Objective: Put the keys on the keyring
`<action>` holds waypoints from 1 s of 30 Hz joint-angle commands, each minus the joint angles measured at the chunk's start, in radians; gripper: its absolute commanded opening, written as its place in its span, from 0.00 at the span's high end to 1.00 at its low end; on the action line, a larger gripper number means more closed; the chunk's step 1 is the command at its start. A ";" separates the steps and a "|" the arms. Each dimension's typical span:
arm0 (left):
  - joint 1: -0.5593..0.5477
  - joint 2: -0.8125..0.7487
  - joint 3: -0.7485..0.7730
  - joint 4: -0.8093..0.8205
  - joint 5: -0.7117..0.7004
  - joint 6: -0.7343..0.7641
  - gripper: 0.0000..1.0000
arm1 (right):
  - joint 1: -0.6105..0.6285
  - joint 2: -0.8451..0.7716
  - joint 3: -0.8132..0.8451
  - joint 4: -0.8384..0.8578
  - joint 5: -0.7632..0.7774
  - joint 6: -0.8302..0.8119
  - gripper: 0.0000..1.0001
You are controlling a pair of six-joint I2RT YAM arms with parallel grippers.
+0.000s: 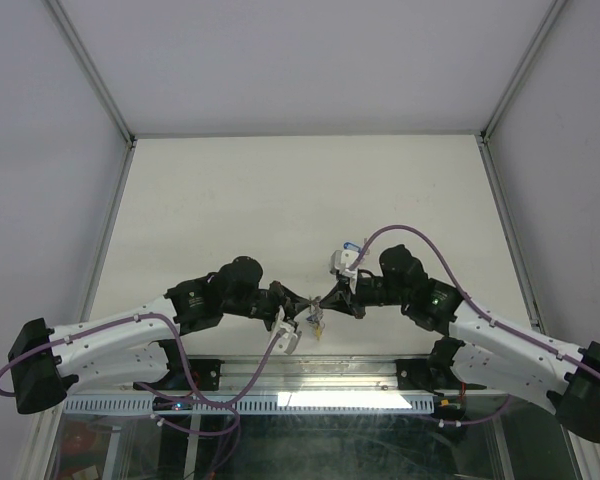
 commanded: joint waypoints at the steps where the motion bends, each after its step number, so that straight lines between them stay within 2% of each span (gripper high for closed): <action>1: -0.007 0.003 0.043 0.004 0.009 -0.052 1.00 | -0.005 -0.043 -0.007 0.136 0.029 0.038 1.00; 20: -0.012 0.044 0.040 0.032 0.029 -0.116 1.00 | -0.005 -0.095 -0.114 0.370 0.080 0.145 1.00; 30: -0.012 -0.022 -0.002 0.147 -0.048 -0.296 0.85 | -0.005 -0.113 -0.143 0.384 0.095 0.153 1.00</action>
